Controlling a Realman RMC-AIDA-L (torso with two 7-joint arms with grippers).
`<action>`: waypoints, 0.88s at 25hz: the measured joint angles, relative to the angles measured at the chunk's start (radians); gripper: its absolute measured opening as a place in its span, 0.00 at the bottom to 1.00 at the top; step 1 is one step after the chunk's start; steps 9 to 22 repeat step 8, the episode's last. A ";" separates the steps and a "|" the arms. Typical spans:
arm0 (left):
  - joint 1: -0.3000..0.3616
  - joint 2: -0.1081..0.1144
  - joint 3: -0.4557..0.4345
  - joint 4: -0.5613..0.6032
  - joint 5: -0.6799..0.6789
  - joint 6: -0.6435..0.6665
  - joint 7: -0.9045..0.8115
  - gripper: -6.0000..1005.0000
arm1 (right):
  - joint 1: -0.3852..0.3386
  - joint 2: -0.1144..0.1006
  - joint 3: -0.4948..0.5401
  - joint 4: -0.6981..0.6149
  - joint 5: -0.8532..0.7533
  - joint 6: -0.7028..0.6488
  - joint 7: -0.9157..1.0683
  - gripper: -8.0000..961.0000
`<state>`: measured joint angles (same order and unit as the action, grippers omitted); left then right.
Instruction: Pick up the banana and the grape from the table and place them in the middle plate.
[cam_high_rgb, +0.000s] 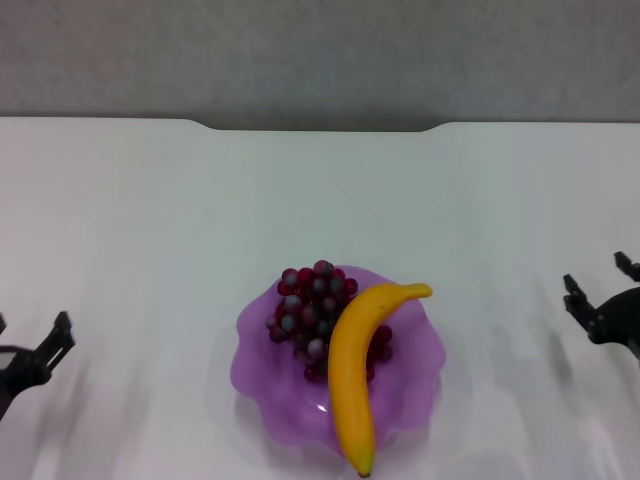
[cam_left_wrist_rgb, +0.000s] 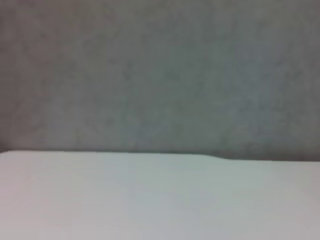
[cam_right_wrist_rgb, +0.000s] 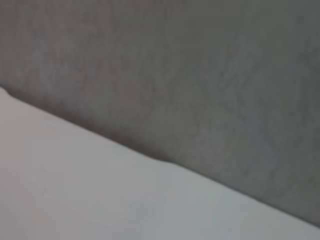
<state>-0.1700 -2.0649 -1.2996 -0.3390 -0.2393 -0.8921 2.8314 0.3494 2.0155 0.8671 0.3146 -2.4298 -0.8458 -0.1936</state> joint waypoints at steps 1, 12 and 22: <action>0.004 0.001 0.001 0.004 -0.007 0.001 0.000 0.89 | -0.006 0.000 0.004 -0.001 0.000 -0.018 -0.005 0.73; 0.003 0.001 0.001 0.049 -0.012 0.049 -0.013 0.89 | -0.004 -0.004 0.022 0.002 0.005 0.049 0.022 0.73; 0.003 0.001 0.001 0.049 -0.012 0.049 -0.013 0.89 | -0.004 -0.004 0.022 0.002 0.005 0.049 0.022 0.73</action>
